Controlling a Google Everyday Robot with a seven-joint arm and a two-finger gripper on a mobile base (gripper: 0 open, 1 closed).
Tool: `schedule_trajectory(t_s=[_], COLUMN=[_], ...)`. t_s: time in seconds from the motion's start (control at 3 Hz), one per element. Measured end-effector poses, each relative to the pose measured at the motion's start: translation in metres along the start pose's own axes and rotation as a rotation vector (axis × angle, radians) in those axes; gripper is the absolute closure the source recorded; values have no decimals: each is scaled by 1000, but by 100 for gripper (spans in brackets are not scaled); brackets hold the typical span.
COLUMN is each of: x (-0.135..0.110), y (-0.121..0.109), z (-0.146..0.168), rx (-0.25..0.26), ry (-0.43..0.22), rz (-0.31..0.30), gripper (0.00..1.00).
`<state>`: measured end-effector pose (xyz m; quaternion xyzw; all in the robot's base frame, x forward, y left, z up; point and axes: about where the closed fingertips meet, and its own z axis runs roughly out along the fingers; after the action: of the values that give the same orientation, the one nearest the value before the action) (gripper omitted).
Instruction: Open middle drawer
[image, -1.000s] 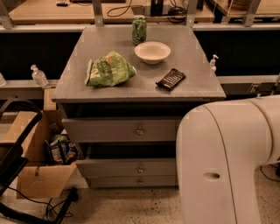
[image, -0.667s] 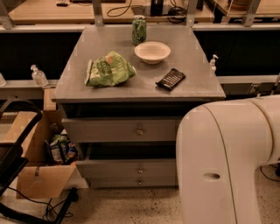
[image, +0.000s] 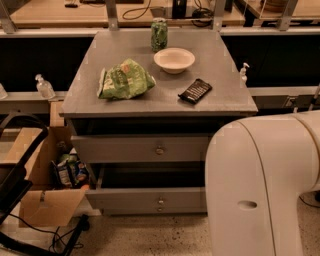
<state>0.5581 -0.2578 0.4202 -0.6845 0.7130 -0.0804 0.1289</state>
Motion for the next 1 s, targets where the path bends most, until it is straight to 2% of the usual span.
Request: schedule_trajectory(t_s=[0.33, 0.67, 1.0], x=[0, 2, 2], y=[-1, 23, 22], z=[-4, -11, -15], rx=[0, -42, -42], ry=[0, -6, -6], rz=[0, 17, 17], gripper=[100, 100, 100])
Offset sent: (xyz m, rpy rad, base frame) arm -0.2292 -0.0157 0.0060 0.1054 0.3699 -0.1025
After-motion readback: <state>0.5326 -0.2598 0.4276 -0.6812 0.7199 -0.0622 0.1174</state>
